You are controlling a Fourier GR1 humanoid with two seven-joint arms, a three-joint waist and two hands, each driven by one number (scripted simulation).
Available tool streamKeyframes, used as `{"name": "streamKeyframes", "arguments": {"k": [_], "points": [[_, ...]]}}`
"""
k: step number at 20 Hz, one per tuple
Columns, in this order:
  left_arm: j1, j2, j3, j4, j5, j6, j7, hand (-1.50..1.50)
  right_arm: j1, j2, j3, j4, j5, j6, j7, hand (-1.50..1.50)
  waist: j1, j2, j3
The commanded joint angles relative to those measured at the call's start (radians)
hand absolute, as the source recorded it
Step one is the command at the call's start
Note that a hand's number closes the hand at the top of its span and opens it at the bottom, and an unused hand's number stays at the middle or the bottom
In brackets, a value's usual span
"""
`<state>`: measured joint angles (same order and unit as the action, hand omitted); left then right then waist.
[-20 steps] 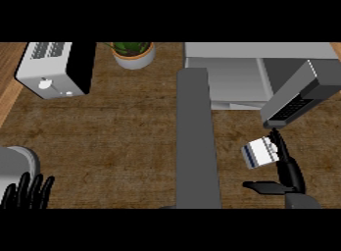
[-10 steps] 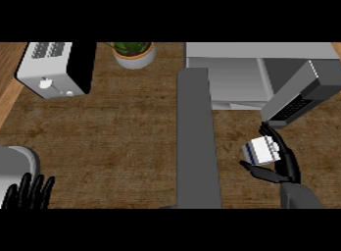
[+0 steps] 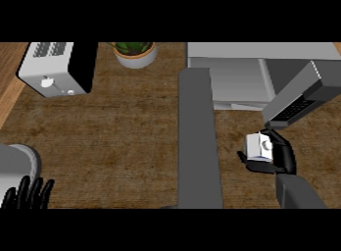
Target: Pick up the milk, place it into the microwave and close the microwave
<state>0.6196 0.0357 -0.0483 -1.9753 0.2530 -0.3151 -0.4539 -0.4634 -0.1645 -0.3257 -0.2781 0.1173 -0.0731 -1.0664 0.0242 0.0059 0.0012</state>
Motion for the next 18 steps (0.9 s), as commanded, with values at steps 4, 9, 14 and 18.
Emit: {"name": "streamKeyframes", "arguments": {"k": [4, 9, 14, 18], "points": [[-0.041, -0.008, -0.015, 0.02, -0.001, -0.001, 0.016, -1.5, -0.048, 0.018, -0.047, 0.02, -0.031, -0.053, -0.127, 1.5, 0.006, 0.006, 0.002], [0.038, 0.002, -0.023, -0.043, 0.003, -0.016, 0.02, -1.5, -0.035, 0.066, -0.097, 0.013, -0.071, -0.099, -0.163, 1.5, 0.01, 0.004, 0.002], [-0.048, -0.006, 0.007, -0.007, 0.004, 0.014, 0.038, -1.5, -0.029, 0.072, -0.086, -0.006, -0.069, -0.087, -0.153, 1.5, -0.007, -0.001, 0.0], [0.031, -0.012, -0.009, -0.053, 0.009, 0.001, 0.033, -1.5, 0.028, 0.108, -0.055, -0.106, -0.062, -0.105, -0.149, 1.5, -0.018, -0.007, -0.001]]}}
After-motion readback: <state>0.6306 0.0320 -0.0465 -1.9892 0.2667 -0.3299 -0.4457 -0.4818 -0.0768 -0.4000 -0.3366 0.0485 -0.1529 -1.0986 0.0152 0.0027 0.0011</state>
